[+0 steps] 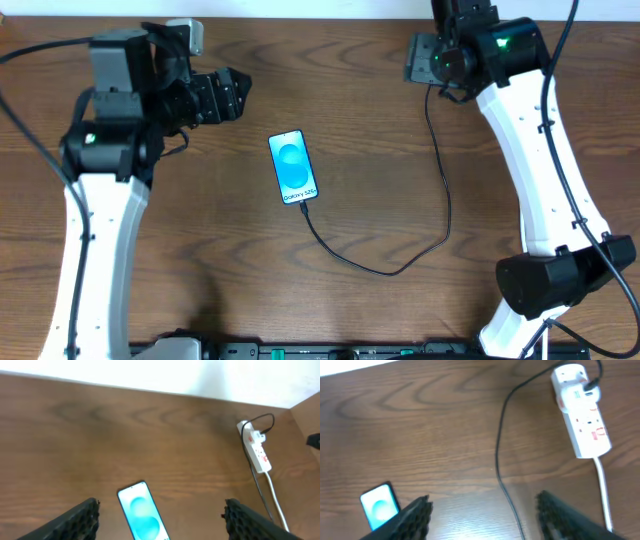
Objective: Plug charger to phone and switch on socket
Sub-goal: 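Retract the left arm up and leftward away from the phone, then move the right gripper rightward to the white power strip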
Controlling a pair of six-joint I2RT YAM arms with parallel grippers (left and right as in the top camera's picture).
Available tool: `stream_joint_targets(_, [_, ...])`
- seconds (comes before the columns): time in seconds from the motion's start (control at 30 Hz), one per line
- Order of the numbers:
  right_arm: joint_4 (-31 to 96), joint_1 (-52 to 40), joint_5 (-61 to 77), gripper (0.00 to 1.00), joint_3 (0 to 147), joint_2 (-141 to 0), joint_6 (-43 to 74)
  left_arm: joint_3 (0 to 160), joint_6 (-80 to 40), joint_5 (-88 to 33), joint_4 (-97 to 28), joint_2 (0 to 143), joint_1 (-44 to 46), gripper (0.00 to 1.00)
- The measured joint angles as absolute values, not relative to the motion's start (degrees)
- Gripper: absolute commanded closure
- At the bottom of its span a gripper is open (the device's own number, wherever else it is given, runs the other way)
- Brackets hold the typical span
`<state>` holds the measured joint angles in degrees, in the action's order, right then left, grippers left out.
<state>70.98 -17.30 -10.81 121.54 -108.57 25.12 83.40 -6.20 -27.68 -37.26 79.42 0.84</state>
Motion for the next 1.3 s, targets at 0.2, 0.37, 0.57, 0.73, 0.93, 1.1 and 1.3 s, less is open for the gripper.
stream_joint_targets(0.2, [72.4,-14.2,-11.5,0.47,121.5,-108.6,26.8,83.4,-6.2,-26.6,-37.0,76.5,0.8,0.12])
stream_joint_targets(0.37, [72.9,-11.6,-11.5,0.46,121.5,-108.6,27.7,83.4,-6.2,-26.6,-36.3,76.0,0.8,0.12])
stream_joint_targets(0.57, [73.7,-9.0,-11.6,0.44,120.9,-108.6,29.8,83.4,-6.2,-26.6,-35.5,76.0,0.8,0.12])
stream_joint_targets(0.73, [73.1,-6.8,-11.6,0.45,116.2,-108.6,32.7,83.4,-6.2,-26.6,-35.4,76.0,0.8,0.11])
stream_joint_targets(0.93, [69.1,-4.7,-11.0,0.46,108.5,-108.6,34.1,83.4,-6.2,-26.6,-35.3,76.0,0.8,0.11])
stream_joint_targets(1.1, [65.8,-4.2,-10.7,0.5,103.8,-108.6,35.0,83.4,-6.2,-26.6,-35.4,76.0,0.8,0.11])
stream_joint_targets(1.3, [61.1,-2.6,-10.3,0.49,99.9,-108.6,35.5,83.4,-6.2,-26.6,-35.6,76.0,0.8,0.11])
